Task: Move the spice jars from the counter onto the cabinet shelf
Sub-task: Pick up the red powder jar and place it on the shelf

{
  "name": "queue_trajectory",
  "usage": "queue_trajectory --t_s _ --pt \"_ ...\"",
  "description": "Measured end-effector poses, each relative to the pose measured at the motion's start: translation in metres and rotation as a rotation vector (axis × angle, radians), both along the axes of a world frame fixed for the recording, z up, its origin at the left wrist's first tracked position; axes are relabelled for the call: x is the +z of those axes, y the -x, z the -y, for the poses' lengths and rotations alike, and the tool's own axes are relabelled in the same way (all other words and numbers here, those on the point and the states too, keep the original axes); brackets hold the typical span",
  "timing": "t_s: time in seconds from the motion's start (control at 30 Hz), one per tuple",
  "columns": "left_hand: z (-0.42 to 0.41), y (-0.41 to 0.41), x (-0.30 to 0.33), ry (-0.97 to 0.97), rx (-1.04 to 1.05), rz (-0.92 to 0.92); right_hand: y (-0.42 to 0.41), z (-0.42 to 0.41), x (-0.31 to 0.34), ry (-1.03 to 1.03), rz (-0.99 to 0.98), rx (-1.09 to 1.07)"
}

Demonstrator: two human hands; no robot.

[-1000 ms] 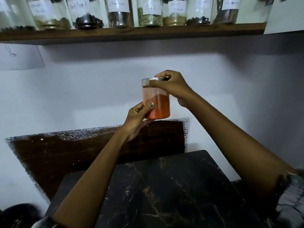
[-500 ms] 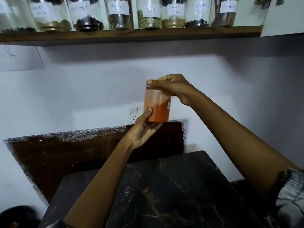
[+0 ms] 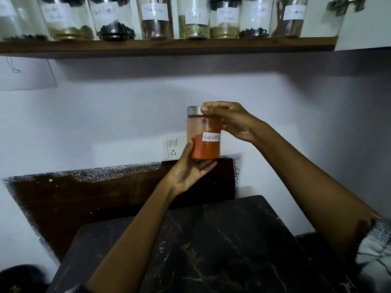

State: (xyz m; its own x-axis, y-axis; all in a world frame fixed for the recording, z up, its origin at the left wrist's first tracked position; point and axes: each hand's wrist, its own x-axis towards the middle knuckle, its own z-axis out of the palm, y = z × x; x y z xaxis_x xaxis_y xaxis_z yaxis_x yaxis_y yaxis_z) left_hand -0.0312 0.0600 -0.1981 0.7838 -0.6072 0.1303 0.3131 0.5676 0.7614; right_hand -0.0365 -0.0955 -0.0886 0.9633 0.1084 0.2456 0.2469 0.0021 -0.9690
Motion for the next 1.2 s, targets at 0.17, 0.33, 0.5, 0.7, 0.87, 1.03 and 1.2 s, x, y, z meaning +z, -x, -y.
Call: queue_trajectory --t_s 0.17,0.33,0.5,0.7,0.87,1.03,1.2 --pt "-0.001 -0.006 0.005 -0.179 0.114 0.149 0.000 0.000 0.003 0.155 0.058 -0.168" --pt "-0.005 -0.011 0.007 -0.155 0.104 0.168 0.002 0.013 0.007 0.041 -0.052 0.002" --pt "-0.011 -0.017 0.007 -0.130 0.046 0.122 0.002 0.029 -0.005 -0.047 -0.157 0.165" --pt "-0.011 -0.020 0.005 -0.110 0.050 0.085 0.001 0.030 -0.014 -0.134 -0.180 0.186" --pt "-0.007 -0.020 0.009 -0.110 0.075 0.089 0.003 0.031 -0.020 -0.103 -0.221 0.134" --pt "0.001 -0.021 0.013 -0.132 0.128 0.112 0.009 0.030 -0.019 -0.094 -0.287 0.045" --pt "0.022 -0.019 0.028 -0.228 0.261 0.259 0.017 0.029 -0.011 -0.106 -0.194 -0.135"
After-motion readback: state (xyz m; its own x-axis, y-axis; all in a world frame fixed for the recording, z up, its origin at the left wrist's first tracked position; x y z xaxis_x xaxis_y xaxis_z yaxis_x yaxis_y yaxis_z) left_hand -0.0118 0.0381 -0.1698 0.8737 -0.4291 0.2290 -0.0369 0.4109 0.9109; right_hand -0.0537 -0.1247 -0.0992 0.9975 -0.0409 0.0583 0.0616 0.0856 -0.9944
